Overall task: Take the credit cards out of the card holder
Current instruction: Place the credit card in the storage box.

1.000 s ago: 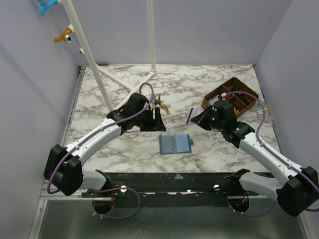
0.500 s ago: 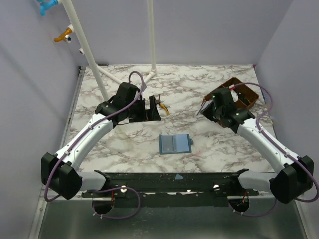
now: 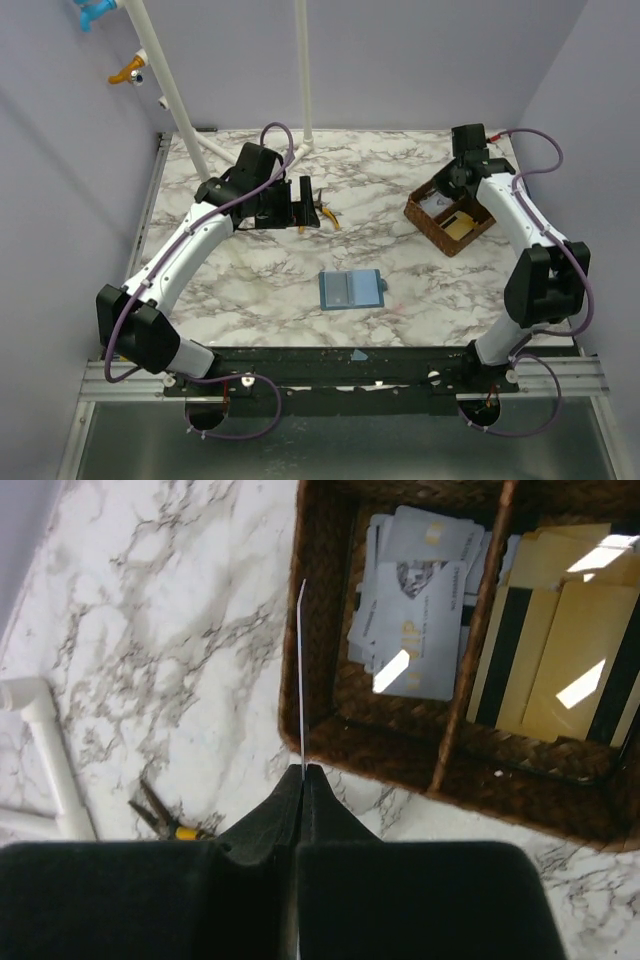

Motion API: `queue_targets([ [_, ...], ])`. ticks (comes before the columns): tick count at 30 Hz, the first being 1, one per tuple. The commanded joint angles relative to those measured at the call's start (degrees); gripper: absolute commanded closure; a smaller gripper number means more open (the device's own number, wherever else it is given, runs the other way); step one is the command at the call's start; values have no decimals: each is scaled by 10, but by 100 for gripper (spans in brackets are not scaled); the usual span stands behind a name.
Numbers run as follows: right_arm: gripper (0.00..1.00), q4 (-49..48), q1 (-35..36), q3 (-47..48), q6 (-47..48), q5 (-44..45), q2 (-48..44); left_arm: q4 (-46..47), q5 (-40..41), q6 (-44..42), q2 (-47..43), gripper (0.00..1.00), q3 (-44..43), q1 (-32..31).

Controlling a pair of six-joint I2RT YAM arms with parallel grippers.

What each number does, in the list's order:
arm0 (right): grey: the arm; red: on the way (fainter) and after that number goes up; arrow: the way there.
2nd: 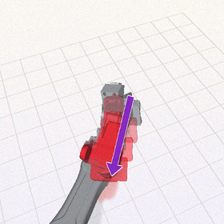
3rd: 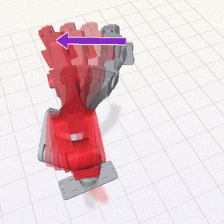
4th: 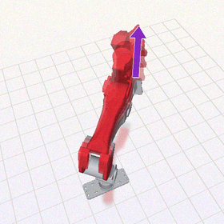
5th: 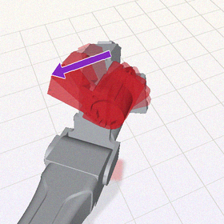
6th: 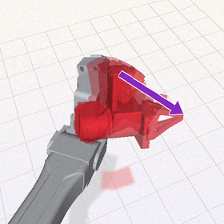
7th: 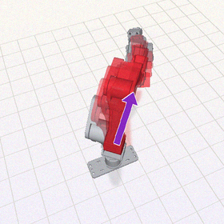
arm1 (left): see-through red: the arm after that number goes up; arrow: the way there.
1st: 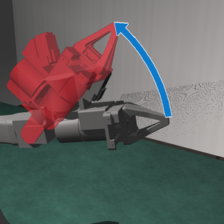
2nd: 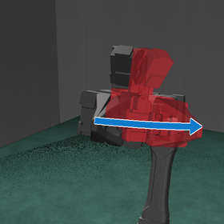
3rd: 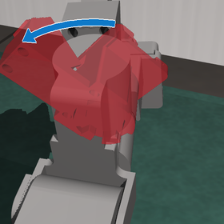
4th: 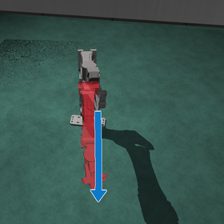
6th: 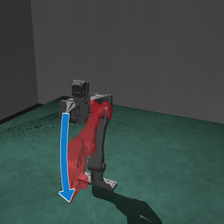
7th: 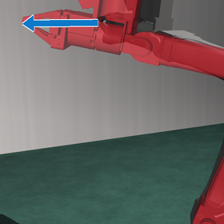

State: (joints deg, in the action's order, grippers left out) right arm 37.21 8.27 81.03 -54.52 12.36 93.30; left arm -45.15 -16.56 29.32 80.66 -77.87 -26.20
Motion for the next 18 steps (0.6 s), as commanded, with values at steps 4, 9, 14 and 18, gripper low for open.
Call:
queue_targets([
  [4, 99, 26, -42, 53, 29, -29, 93, -30, -21, -24, 34, 2, -50, 15],
  [9, 99, 9, -45, 70, 35, -48, 126, -32, -33, -25, 48, 2, -59, 20],
  [14, 85, 8, -45, 85, 34, -57, 156, -34, -35, -29, 54, 1, -59, 26],
  [18, 53, 11, -45, 91, 29, -54, 158, -34, -43, -29, 55, 2, -59, 33],
])
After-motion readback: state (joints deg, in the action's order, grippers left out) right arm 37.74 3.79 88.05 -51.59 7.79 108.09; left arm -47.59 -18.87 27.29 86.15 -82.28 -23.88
